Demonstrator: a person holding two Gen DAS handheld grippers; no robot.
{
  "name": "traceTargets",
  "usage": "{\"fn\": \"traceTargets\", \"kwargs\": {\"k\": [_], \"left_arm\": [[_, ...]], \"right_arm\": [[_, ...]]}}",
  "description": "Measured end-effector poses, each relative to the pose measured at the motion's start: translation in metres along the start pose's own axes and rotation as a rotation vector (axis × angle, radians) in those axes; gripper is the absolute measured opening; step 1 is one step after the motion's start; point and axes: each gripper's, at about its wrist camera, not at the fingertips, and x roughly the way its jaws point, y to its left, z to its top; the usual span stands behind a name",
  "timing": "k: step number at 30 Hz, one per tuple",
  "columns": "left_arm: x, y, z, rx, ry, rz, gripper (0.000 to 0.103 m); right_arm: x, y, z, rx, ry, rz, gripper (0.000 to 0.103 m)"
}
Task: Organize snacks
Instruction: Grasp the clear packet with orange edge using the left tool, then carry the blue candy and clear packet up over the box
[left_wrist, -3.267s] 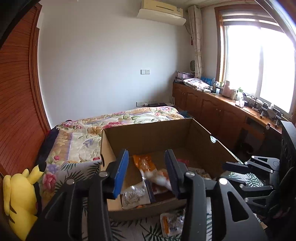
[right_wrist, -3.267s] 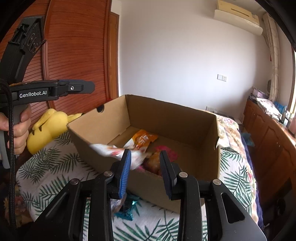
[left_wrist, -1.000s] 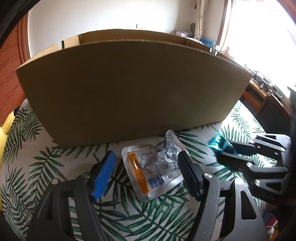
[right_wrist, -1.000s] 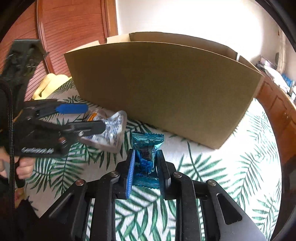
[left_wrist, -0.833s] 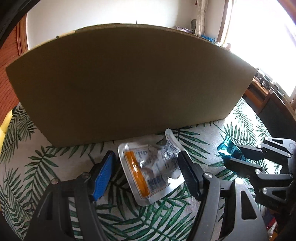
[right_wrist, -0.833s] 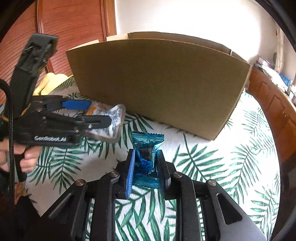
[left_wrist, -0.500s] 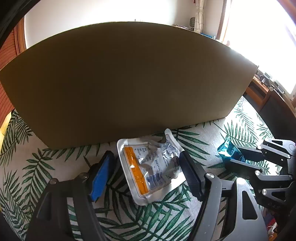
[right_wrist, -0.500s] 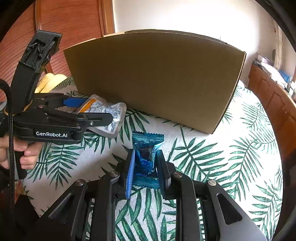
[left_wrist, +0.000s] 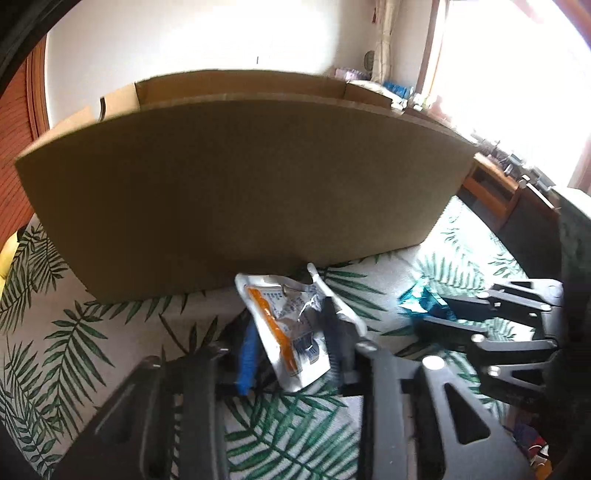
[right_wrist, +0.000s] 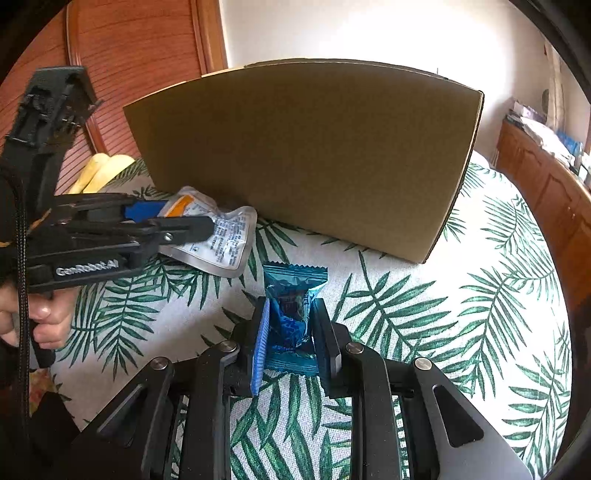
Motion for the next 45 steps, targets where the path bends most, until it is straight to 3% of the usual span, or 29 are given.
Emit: {"fn": "traceTargets", "kwargs": {"k": [2,7,32,45], "left_arm": [[-0.009,-0.001,-0.002,-0.016,-0.02,-0.019,0.014],[-0.027,-0.008,-0.004,-0.027,-0.063,-0.031,0.008],[-0.092,-0.019,0.01,0.012,-0.185,-0.016,0.008],[-0.13,-0.008,0.05,0.02,-0.297,-0.013,0.008]], "right_arm": [[0.0,0.001,0.0,0.0,0.0,-0.002,0.021],[0.0,0.001,0.0,0.002,-0.001,-0.007,0.021],[-0.015,0.006,-0.007,-0.007,-0.064,-0.016,0.021],[-0.071,0.01,0.049,-0.065,-0.222,-0.015,0.021]]}}
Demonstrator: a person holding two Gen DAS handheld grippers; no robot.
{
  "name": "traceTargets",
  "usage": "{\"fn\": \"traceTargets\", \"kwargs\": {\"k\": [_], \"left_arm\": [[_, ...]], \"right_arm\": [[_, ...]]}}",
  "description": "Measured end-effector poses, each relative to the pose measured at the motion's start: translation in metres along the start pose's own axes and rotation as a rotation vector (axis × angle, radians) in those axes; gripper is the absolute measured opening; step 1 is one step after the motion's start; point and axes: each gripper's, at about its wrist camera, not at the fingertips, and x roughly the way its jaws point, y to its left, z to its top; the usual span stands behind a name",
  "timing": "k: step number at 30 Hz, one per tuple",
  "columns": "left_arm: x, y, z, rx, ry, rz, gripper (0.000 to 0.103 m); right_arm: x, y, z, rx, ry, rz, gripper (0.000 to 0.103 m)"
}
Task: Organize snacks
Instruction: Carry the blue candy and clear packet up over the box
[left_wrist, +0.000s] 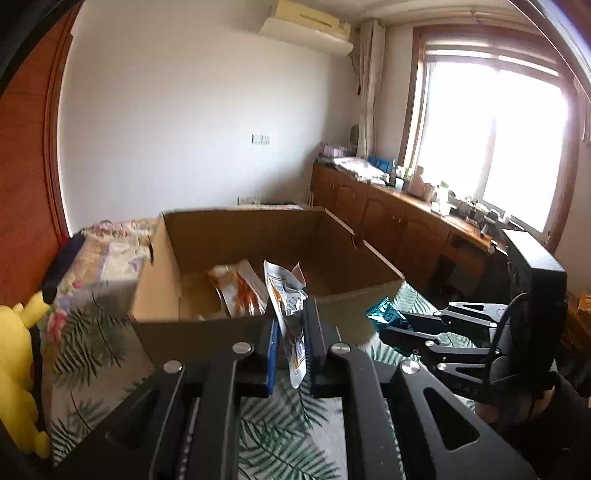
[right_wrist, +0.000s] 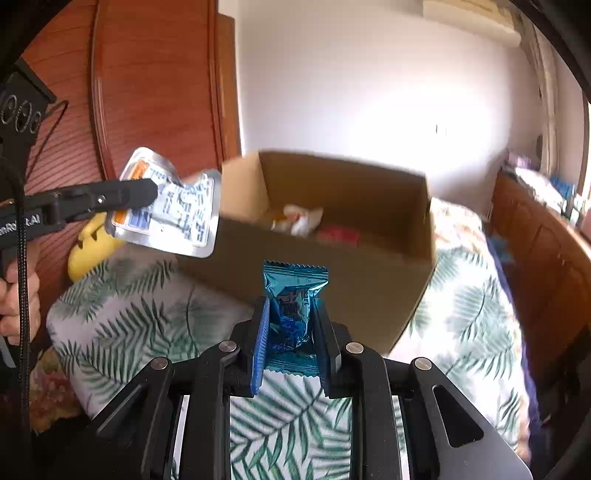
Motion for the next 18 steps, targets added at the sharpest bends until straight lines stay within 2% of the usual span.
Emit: {"fn": "traceTargets", "kwargs": {"k": [8,18], "left_arm": [[0.007,0.022,0.031,0.006,-0.065,0.03,0.008],[0.058,0.051,0.033,-0.022,-0.027,0.055,0.007]], "right_arm": [[0.004,-0.003,0.035,-0.037,-0.062,-0.021,0.021],[0.04,-0.013,0.056,-0.048,-0.064,-0.03,0.021]]}}
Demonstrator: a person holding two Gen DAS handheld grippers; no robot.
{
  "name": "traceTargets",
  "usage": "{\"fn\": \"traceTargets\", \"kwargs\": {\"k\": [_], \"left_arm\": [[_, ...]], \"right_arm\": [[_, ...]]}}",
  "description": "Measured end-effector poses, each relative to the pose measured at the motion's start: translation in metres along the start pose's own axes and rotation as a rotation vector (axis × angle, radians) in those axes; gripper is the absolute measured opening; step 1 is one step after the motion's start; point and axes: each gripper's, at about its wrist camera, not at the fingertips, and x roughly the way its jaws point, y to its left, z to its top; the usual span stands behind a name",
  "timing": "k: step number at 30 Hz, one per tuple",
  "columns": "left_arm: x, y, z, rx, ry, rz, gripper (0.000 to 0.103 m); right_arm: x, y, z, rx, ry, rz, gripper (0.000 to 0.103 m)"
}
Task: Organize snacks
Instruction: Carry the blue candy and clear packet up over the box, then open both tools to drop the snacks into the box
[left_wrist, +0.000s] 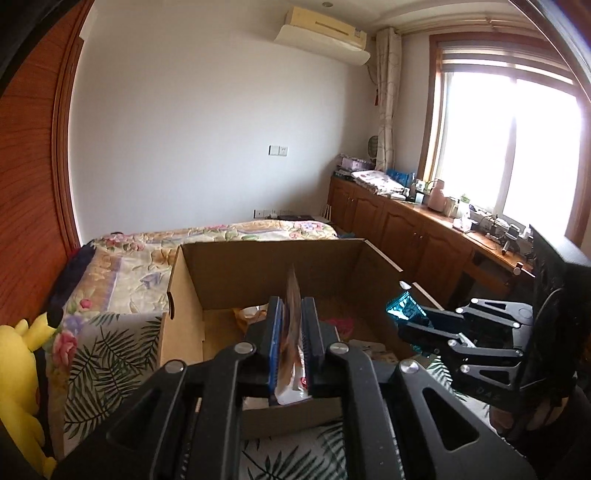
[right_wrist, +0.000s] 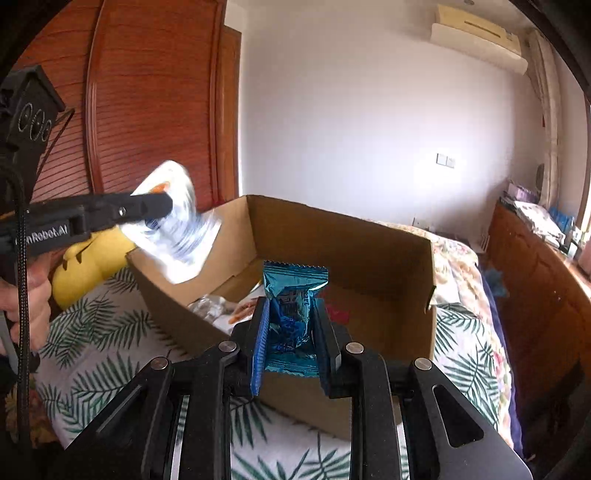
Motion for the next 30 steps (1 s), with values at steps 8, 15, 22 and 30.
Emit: {"fn": "traceTargets", "kwargs": {"k": [8,15,22,30], "left_arm": [[0.026,0.006,-0.007,-0.01,0.036,0.007,0.005],[0.032,0.003,-0.011,-0.002,0.058,0.02,0.006],[0.029,-0.001,-0.014,0.007,0.072,0.039,0.007],[0.006,-0.014,-0.02,0.018,0.073,0.057,0.008]], "right_arm": [[0.028,-0.012,0.001,0.014,0.024,-0.001,0.021],[0.04,-0.017,-0.002,0.028,0.041,-0.005,0.021],[0.038,-0.018,-0.003,0.036,0.043,-0.008,0.025],[0.013,-0.012,-0.006,0.055,0.026,-0.017,0.025]]}}
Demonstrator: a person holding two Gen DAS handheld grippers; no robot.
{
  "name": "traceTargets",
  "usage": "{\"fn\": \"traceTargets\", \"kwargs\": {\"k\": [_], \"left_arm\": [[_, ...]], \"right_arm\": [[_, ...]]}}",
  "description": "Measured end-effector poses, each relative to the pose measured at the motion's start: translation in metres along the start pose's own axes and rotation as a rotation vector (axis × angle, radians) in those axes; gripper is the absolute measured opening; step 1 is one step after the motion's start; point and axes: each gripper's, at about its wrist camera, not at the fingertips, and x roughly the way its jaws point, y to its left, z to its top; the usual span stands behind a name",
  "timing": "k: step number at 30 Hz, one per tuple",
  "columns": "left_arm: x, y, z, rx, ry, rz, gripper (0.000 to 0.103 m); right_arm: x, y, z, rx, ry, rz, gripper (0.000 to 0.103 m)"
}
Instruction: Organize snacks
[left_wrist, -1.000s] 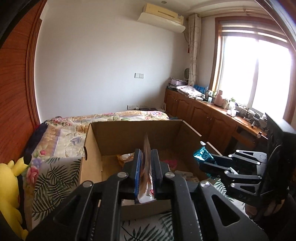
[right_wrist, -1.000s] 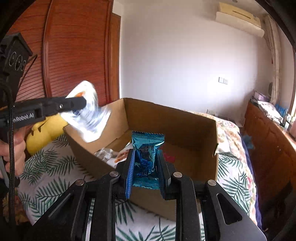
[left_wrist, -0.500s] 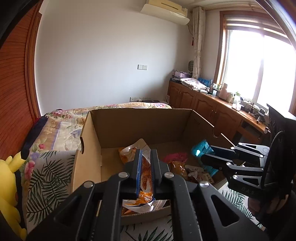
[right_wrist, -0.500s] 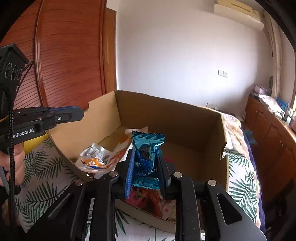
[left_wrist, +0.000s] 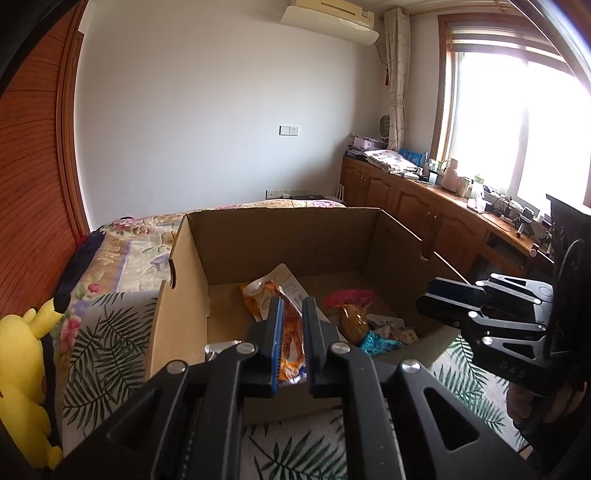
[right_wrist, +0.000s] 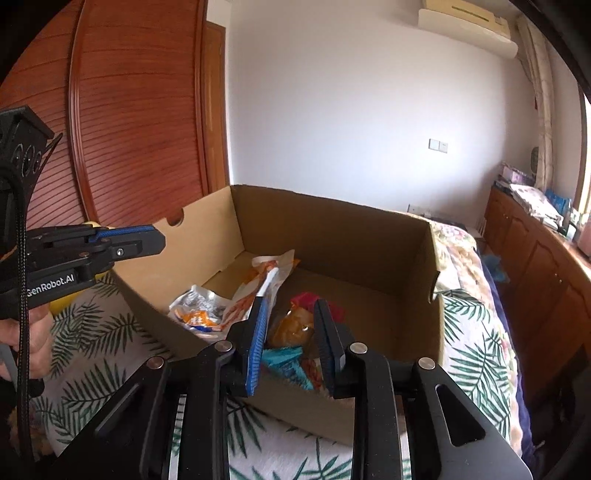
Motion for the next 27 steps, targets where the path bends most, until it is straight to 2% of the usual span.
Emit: {"fn": "traceTargets", "kwargs": {"k": [11,13,15,16,22,26,27], "left_arm": [[-0.052,-0.017,-0.012,0.023,-0.018,0.031,0.011],[-0.061,-0.021,-0.015,0.024,-0.02,0.041,0.021],[-0.066,-0.022,-0.019,0.018,-0.017,0.048,0.043],[-0.069,-0.023,-0.023,0.012,-0.014,0.051,0.044],[-0.085,-0.024,-0.039,-0.013,-0.004,0.058,0.046],[-0.096,-0.028,-0.048,-0.013,0.002,0.085,0.049],[-0.098,-0.03,-0.05,-0.008,0.0,0.095,0.049]], "right_arm": [[-0.06,0.021,-0.007,0.006,-0.043,-0.011,0.027],[-0.071,0.026,-0.01,0.006,-0.049,-0.018,0.028],[-0.078,0.03,-0.012,0.009,-0.053,-0.021,0.031],[-0.083,0.033,-0.014,0.013,-0.057,-0.025,0.032],[-0.101,0.041,-0.022,0.031,-0.073,-0.061,0.047],[-0.114,0.045,-0.027,0.05,-0.089,-0.091,0.066],[-0.116,0.046,-0.028,0.053,-0.093,-0.101,0.068]]}}
